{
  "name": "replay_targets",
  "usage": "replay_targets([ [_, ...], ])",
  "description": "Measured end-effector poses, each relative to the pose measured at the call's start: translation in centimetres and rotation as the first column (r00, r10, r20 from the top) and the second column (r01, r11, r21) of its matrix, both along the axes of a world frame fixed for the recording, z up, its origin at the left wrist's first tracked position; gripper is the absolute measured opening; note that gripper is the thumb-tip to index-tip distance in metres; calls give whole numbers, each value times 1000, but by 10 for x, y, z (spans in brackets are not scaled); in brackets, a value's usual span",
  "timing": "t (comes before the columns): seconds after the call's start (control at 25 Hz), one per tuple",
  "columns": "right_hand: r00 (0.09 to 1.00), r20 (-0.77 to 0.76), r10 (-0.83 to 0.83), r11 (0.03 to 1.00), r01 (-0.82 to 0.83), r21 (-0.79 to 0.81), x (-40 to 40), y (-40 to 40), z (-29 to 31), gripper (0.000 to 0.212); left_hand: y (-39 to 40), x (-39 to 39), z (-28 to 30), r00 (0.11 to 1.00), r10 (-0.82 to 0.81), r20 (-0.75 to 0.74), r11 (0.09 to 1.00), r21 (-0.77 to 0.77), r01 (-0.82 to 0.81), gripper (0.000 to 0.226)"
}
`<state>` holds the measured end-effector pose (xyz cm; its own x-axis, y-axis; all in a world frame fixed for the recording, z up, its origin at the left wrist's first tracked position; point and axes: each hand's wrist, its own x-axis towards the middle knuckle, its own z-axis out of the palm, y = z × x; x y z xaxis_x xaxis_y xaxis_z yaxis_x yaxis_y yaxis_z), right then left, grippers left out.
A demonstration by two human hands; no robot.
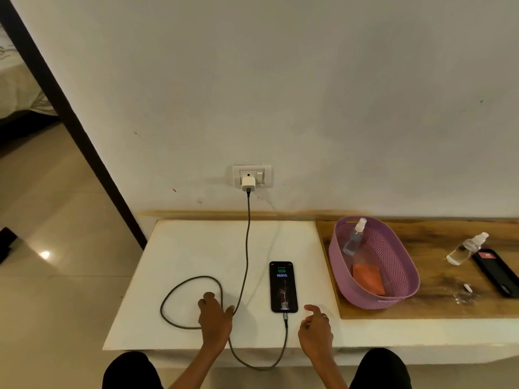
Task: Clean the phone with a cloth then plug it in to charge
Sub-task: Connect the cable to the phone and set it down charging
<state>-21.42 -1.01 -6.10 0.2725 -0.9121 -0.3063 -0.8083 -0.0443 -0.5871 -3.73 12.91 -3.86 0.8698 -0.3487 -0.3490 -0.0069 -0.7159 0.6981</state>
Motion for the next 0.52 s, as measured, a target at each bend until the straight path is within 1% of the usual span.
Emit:
replay_targets([
  [0.04, 1000, 1, 3, 1000, -3, 0, 0, 1, 1, 39, 1, 0, -2, 1000, -24, 11, 999, 42, 23, 53],
  [0.12, 1000, 2, 4, 1000, -4, 2, 0, 1, 1, 39, 1, 0, -8, 995, -80, 54, 992, 98, 75, 47],
  [0.2, 1000, 7, -3, 1000, 3, 7, 0, 1, 2, 39, -1, 0, -12, 993, -97, 71, 994, 58, 93, 44],
  [0.36, 1000, 5, 12, 1000, -12, 26, 3, 7, 1, 45, -10, 4, -16, 994, -92, 53, 994, -50, 94, 53],
  [0.44, 999, -18, 33, 998, -32, 52, 7, 13, -2, 58, -16, 3, -16, 993, -99, 58, 993, -60, 103, 55],
  [0.52, 997, -59, 57, 996, -53, 67, 14, 20, -4, 78, -21, 2, -15, 991, -116, 73, 992, -41, 119, 58],
])
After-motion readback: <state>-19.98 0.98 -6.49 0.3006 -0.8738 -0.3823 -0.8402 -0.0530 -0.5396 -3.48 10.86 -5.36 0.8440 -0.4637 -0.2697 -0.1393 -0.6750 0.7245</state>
